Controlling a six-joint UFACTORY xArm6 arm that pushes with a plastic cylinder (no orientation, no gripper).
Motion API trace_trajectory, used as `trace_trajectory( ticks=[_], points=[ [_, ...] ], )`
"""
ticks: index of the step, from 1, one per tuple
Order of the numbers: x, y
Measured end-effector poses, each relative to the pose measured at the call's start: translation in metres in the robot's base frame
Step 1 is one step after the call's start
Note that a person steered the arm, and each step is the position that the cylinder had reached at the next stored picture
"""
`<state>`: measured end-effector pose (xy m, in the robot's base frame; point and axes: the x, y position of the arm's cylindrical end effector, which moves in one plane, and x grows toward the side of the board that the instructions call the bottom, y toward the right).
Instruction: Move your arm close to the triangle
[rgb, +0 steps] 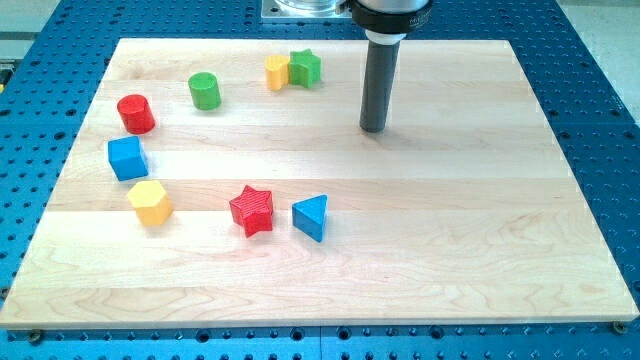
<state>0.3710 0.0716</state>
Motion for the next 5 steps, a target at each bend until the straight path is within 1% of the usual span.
trace_trajectory(
  ticks=[2, 4, 5],
  points=[
    [0.004, 0.000],
    [0.029, -0.002],
    [0.026, -0.013]
  ],
)
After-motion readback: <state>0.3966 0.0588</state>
